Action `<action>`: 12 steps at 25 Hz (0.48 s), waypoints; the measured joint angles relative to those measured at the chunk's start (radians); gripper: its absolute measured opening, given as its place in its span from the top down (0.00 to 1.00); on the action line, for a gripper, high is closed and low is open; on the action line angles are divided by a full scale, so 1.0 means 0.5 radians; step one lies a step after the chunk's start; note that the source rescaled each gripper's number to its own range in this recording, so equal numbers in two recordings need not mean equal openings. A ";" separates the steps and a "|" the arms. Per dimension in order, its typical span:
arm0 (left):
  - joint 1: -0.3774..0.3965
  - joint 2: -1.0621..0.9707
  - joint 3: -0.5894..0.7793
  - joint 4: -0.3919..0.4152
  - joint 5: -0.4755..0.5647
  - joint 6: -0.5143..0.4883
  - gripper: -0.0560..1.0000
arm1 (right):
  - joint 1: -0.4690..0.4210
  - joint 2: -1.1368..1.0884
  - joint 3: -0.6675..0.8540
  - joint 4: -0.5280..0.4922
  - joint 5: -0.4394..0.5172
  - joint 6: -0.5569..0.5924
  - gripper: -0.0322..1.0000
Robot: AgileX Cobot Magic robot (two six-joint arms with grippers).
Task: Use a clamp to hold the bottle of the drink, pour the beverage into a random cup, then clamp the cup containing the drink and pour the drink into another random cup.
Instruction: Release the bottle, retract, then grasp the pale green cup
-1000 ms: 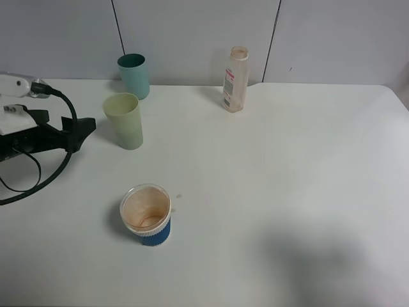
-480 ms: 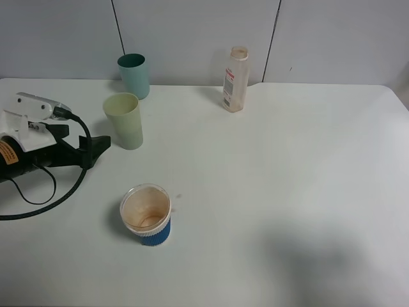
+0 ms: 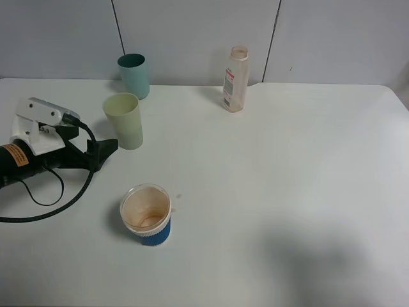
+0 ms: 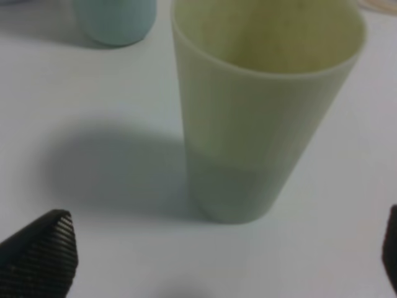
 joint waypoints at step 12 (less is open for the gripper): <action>0.000 0.249 -0.117 0.040 -0.145 0.075 0.01 | 0.000 0.000 0.000 0.000 0.000 0.000 0.00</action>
